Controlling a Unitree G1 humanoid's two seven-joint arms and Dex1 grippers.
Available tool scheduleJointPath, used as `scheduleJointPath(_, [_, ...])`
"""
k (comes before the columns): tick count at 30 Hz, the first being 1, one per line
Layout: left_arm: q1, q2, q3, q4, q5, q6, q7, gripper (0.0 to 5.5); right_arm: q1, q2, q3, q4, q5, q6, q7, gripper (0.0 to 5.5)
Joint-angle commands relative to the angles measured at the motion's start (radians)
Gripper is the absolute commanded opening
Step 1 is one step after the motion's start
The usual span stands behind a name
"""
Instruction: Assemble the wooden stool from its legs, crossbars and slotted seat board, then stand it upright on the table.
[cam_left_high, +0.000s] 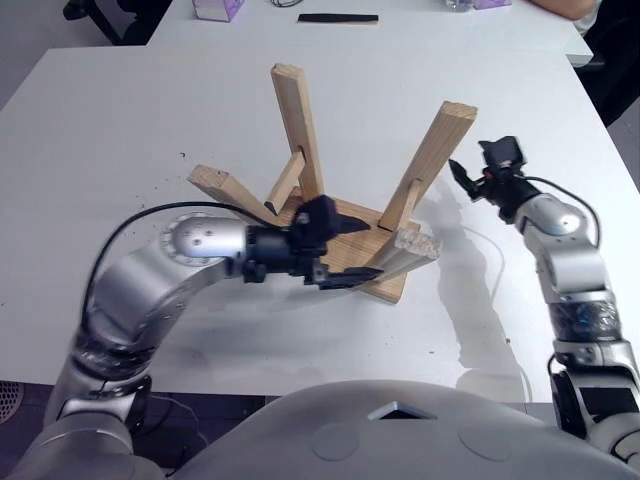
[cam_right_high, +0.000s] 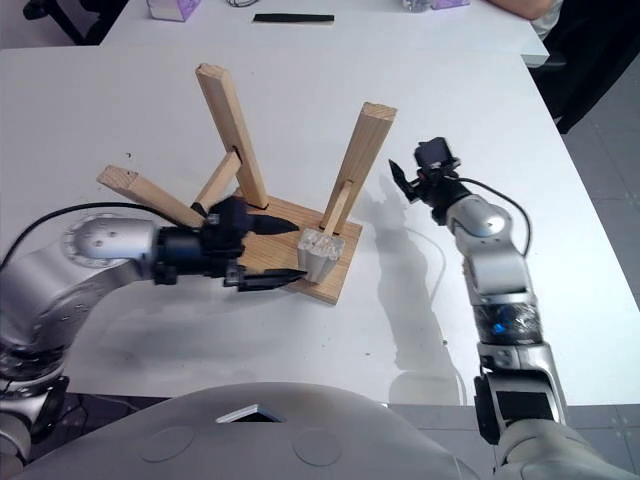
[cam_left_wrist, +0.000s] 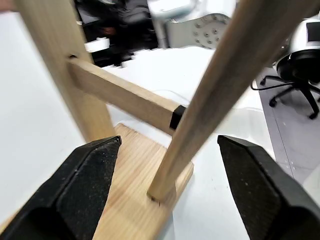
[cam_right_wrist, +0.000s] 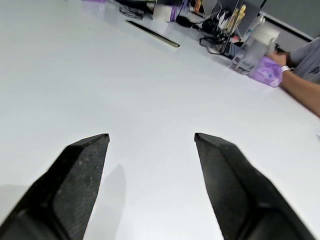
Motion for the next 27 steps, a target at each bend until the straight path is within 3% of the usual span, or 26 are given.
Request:
scheduleJointPath(1, [0.415,0.154,0.251,-0.005,0.047,-0.122,-0.182,3.56,0.263,-0.110,-0.107,-0.255,0.068,0.096,0.109,3.14])
scheduleJointPath(4, [0.589,0.175,0.380,0.117,0.143,-0.258,-0.265,3.56,0.451,-0.162,-0.130,-0.416,0.095,0.138,0.189,3.14])
scheduleJointPath(6, [0.566,0.163,0.402,0.285,0.210,-0.338,-0.229,3.56,0.553,-0.196,-0.142,-0.494,0.100,0.148,0.236,3.14])
scheduleJointPath(11, [0.302,0.070,0.247,0.704,0.559,-0.644,0.077,2.92,0.580,-0.246,-0.099,-0.541,0.107,0.168,0.308,3.14])
scheduleJointPath(15, [0.231,0.012,0.096,0.836,0.679,-0.897,0.058,2.76,0.539,-0.241,-0.014,-0.485,0.072,0.148,0.321,2.96])
scheduleJointPath(19, [0.152,0.001,-0.034,1.066,0.842,-1.147,0.093,2.76,0.480,-0.176,0.163,-0.430,-0.007,0.130,0.276,2.96])
scheduleJointPath(23, [0.203,0.017,-0.112,1.007,0.825,-1.235,0.002,2.76,0.427,-0.098,0.298,-0.393,-0.069,0.116,0.228,2.96])
scheduleJointPath(27, [0.325,0.085,-0.131,0.798,0.664,-1.200,-0.123,2.76,0.440,-0.042,0.319,-0.468,-0.041,0.155,0.193,2.96])
